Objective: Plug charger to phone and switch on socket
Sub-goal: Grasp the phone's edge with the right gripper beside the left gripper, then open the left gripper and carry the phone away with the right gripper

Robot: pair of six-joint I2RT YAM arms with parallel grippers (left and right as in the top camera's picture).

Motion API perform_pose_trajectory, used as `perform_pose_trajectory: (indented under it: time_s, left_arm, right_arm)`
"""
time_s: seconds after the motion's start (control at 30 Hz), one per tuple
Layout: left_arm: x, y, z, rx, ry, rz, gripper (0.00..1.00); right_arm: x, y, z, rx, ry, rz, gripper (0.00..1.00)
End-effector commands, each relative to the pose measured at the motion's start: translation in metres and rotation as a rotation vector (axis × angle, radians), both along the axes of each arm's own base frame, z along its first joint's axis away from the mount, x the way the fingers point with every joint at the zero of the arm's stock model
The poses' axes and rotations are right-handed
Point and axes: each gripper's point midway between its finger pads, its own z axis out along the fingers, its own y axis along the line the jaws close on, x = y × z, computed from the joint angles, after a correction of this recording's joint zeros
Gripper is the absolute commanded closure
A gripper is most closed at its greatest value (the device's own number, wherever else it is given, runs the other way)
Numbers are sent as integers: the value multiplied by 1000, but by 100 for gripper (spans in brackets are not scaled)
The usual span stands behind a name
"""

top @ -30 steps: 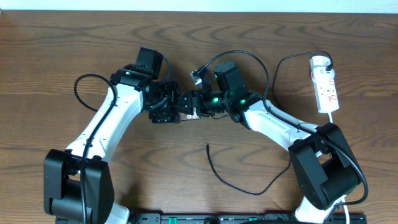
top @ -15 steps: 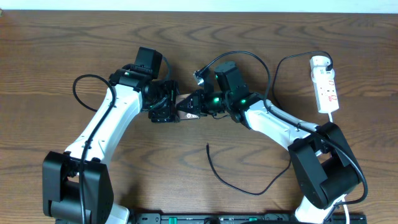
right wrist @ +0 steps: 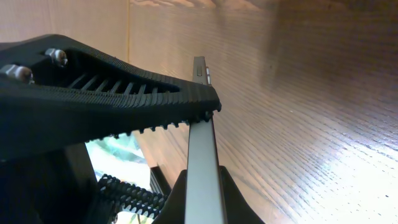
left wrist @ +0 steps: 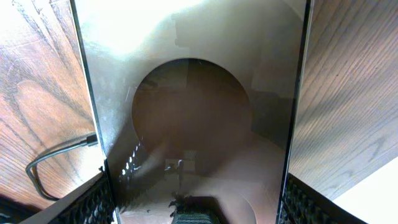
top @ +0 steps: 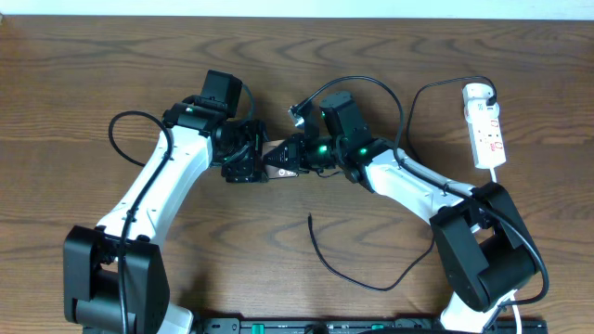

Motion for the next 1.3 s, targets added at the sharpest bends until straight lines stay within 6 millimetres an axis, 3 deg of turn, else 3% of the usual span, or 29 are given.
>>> perform_pose_trajectory:
  time_s: [0.0, 0.2, 0.63, 1.07, 1.27]
  left_arm:
    - [3, -6, 14, -27, -32, -15, 19]
    - [3, -6, 14, -27, -32, -15, 8]
    - [2, -9, 17, -64, -26, -21, 6]
    - [15, -4, 37, -249, -87, -73, 6]
    - [35, 2, 54, -294, -299, -237, 6]
  right_arm:
    - [-5, 7, 12, 40, -28, 49, 99]
    - [-5, 7, 12, 40, -28, 49, 99]
    - [3, 0, 12, 38, -43, 32, 99]
    - [39, -48, -3, -30, -34, -95, 99]
    - [57, -83, -17, -95, 36, -215, 99]
